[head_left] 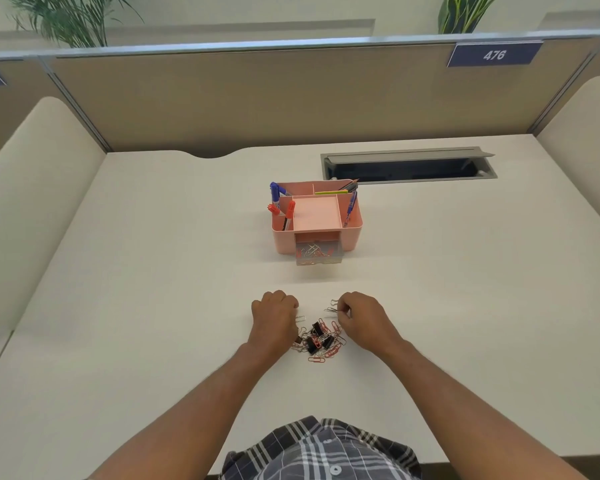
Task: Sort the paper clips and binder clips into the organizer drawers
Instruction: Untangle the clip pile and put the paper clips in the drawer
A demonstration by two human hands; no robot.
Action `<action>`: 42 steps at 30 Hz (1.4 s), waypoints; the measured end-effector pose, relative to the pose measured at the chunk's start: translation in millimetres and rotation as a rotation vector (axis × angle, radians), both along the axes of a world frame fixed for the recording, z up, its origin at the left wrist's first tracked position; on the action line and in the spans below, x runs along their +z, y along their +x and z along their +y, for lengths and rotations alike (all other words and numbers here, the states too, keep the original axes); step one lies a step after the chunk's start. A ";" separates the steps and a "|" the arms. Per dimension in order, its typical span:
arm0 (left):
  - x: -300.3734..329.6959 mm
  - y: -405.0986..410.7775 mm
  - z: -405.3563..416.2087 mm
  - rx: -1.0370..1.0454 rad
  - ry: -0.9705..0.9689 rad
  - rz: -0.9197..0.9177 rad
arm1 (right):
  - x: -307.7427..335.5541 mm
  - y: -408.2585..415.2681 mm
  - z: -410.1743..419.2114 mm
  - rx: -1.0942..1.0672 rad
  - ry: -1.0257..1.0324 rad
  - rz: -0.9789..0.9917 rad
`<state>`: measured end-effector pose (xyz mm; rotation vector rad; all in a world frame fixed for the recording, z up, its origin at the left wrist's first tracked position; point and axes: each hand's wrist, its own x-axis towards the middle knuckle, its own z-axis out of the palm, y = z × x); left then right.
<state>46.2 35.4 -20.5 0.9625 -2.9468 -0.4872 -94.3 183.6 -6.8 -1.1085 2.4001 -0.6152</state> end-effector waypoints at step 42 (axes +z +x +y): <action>15.8 9.4 2.1 -0.189 0.267 0.152 | 25.8 7.2 -4.5 0.198 0.181 -0.129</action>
